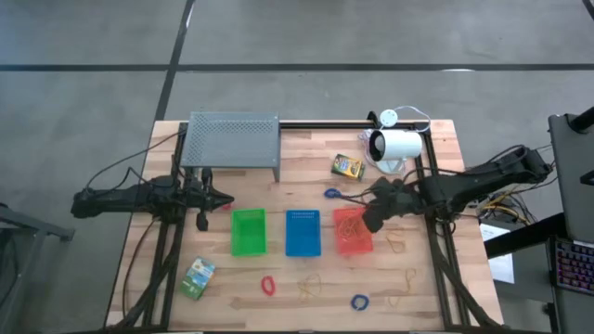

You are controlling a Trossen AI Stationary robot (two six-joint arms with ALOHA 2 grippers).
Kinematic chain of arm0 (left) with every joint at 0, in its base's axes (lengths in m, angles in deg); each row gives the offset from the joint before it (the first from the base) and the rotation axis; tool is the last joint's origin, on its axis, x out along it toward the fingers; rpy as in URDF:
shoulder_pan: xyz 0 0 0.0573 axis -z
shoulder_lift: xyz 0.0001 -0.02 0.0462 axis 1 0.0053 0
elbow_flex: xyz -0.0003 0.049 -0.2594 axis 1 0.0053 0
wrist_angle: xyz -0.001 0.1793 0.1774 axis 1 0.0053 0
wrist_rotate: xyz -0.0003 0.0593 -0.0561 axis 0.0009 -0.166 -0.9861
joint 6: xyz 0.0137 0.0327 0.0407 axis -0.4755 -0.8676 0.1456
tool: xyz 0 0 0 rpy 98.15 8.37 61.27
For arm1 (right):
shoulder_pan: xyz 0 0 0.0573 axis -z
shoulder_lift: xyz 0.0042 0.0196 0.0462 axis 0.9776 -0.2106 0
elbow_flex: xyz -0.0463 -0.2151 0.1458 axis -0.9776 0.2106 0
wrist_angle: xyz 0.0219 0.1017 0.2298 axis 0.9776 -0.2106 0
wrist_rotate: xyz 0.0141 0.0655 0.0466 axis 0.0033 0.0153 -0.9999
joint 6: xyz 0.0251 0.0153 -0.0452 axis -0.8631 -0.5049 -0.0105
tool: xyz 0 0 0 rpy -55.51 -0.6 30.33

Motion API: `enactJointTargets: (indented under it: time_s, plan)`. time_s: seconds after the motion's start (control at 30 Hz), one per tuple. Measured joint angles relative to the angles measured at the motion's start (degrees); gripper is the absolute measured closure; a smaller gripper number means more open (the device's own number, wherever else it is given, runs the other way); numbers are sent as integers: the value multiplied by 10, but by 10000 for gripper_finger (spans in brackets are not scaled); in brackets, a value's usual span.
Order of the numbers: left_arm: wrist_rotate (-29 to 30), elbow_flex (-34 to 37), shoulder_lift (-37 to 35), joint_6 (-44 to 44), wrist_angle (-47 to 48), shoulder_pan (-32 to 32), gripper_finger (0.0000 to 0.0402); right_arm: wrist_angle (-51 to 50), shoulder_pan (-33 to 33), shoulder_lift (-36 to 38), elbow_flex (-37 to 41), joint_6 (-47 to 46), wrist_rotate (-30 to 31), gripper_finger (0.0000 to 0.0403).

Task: Pick & Place Office Desk Supplies
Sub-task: Put the yellow rubber band into the orange bin

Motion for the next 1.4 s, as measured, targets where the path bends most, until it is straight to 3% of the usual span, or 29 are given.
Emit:
enactJointTargets:
  time_s: [0.27, 0.6, 1.13, 1.4]
  plan:
    - [0, 0, 0, 0, 0, 0, 374, -114, -54, 27, 0, -192, -8, 289]
    - [0, 0, 0, 0, 0, 0, 374, -166, -149, -10, 0, -389, -56, 289]
    - [0, 0, 0, 0, 0, 0, 374, -94, -197, -90, 8, -457, -115, 289]
    - [0, 0, 0, 0, 0, 0, 374, 17, -197, -50, 97, -453, -136, 289]
